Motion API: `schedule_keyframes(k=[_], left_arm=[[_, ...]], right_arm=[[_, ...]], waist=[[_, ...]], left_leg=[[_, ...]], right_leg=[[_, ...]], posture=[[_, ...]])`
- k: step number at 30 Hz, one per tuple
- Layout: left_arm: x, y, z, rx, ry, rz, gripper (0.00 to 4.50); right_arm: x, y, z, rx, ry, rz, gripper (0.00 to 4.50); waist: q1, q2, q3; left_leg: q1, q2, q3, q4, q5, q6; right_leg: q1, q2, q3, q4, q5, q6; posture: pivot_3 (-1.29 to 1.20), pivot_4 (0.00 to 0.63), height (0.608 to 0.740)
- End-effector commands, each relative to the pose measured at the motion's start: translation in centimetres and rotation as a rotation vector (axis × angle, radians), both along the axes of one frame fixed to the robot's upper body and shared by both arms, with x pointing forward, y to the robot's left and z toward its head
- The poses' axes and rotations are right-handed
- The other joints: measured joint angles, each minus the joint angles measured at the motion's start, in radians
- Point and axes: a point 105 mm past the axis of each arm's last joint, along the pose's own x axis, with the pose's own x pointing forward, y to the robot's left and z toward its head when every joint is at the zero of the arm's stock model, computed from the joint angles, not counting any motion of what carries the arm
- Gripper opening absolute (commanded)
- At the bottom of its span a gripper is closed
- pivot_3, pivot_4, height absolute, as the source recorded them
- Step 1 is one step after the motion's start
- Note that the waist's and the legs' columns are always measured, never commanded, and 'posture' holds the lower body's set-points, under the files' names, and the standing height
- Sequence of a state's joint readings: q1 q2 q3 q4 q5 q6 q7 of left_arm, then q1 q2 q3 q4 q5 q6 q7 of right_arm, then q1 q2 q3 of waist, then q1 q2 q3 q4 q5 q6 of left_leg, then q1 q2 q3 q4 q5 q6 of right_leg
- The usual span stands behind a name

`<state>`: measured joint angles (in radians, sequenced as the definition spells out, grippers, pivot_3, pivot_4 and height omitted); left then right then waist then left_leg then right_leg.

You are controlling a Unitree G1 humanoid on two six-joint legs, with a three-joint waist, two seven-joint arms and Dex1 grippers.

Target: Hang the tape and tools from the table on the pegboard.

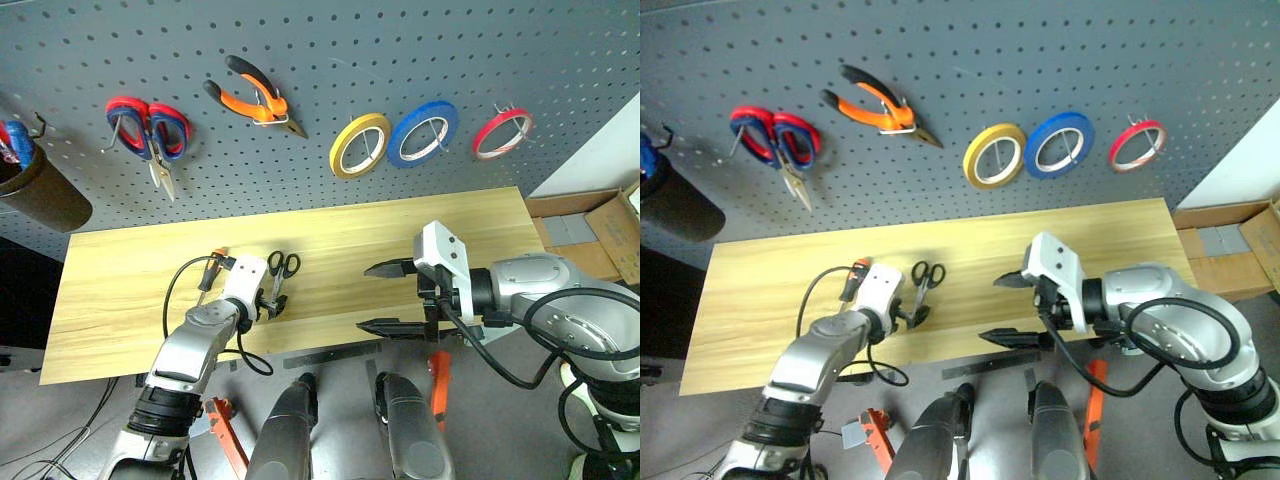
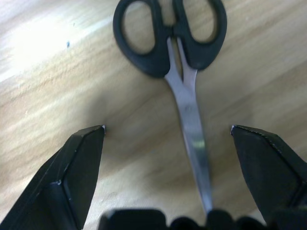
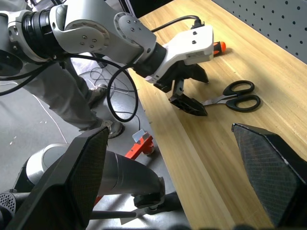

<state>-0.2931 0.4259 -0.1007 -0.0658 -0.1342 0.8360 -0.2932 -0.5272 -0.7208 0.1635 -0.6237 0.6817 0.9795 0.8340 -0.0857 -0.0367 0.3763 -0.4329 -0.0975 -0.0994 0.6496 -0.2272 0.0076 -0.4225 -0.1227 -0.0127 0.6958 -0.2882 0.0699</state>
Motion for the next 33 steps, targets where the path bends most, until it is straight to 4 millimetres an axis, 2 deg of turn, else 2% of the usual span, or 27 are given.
schedule_keyframes(k=[1,3,6,15,17,21,25,27,33], left_arm=[[-0.8,-0.5,-2.1,0.002,0.069,-0.005,4.50],[-0.7,-0.7,-2.1,0.001,0.069,-0.007,4.50],[-0.3,-0.7,-2.2,0.010,0.061,-0.009,3.86],[0.2,-1.0,-2.5,0.011,0.051,-0.020,0.64],[0.0,-0.8,-2.6,0.012,0.049,-0.018,0.15],[-0.1,-0.1,-2.4,0.009,0.030,-0.005,0.15],[-0.1,0.7,-1.1,-0.023,-0.038,0.020,0.15],[-0.1,1.0,0.2,-0.056,-0.097,0.031,0.15],[-1.9,1.9,6.5,-0.173,-0.374,-0.039,0.15]], right_arm=[[-0.8,0.4,0.4,0.005,-0.035,0.044,4.43],[-0.8,0.3,0.4,0.004,-0.034,0.045,4.43],[-0.4,0.2,0.8,0.022,-0.032,0.038,4.50],[1.0,0.2,1.6,0.047,-0.168,0.017,4.50],[1.2,0.2,1.8,0.055,-0.210,0.014,4.50],[1.3,0.6,2.5,0.097,-0.314,0.030,4.50],[1.1,0.7,3.1,0.103,-0.342,0.068,4.50],[1.2,0.7,3.5,0.117,-0.348,0.066,4.50],[1.6,0.2,4.8,0.141,-0.365,0.051,4.50]], waist=[[0.000,0.000,0.000],[0.000,0.000,0.000],[0.001,0.000,0.000],[0.000,0.000,0.000],[0.000,0.000,0.000],[-0.001,0.000,0.000],[-0.004,0.000,0.000],[-0.005,0.000,0.000],[-0.001,-0.001,0.000]], left_leg=[[0.000,0.000,0.000,0.000,0.000,0.000],[0.000,0.000,0.000,0.000,0.000,0.000],[0.001,0.000,0.000,0.000,0.000,0.000],[0.001,0.000,0.000,0.001,0.000,0.000],[0.001,0.000,0.000,0.001,0.000,0.000],[0.001,0.000,0.000,0.001,0.000,0.000],[0.001,0.000,0.000,0.001,0.001,-0.002],[0.001,0.000,0.000,0.001,0.001,-0.002],[0.000,0.001,-0.002,0.000,0.001,-0.002]], right_leg=[[0.000,0.000,0.000,0.000,0.000,0.000],[0.001,0.000,0.000,0.000,0.000,0.000],[0.001,0.000,0.000,0.000,0.000,0.000],[0.001,0.000,-0.001,0.000,0.000,0.001],[0.001,0.000,-0.001,0.000,0.000,0.001],[0.001,0.000,-0.001,0.000,0.000,0.001],[0.001,0.000,0.000,-0.001,0.000,0.001],[0.001,0.000,-0.001,-0.001,0.000,0.001],[0.001,0.000,-0.001,-0.005,0.001,0.000]], posture=[[-0.18,0.398,0.740],[-0.19,0.397,0.740],[-0.19,0.392,0.740],[-0.20,0.386,0.740],[-0.20,0.385,0.740],[-0.21,0.382,0.740],[-0.21,0.380,0.740],[-0.21,0.382,0.740],[-0.20,0.388,0.740]])
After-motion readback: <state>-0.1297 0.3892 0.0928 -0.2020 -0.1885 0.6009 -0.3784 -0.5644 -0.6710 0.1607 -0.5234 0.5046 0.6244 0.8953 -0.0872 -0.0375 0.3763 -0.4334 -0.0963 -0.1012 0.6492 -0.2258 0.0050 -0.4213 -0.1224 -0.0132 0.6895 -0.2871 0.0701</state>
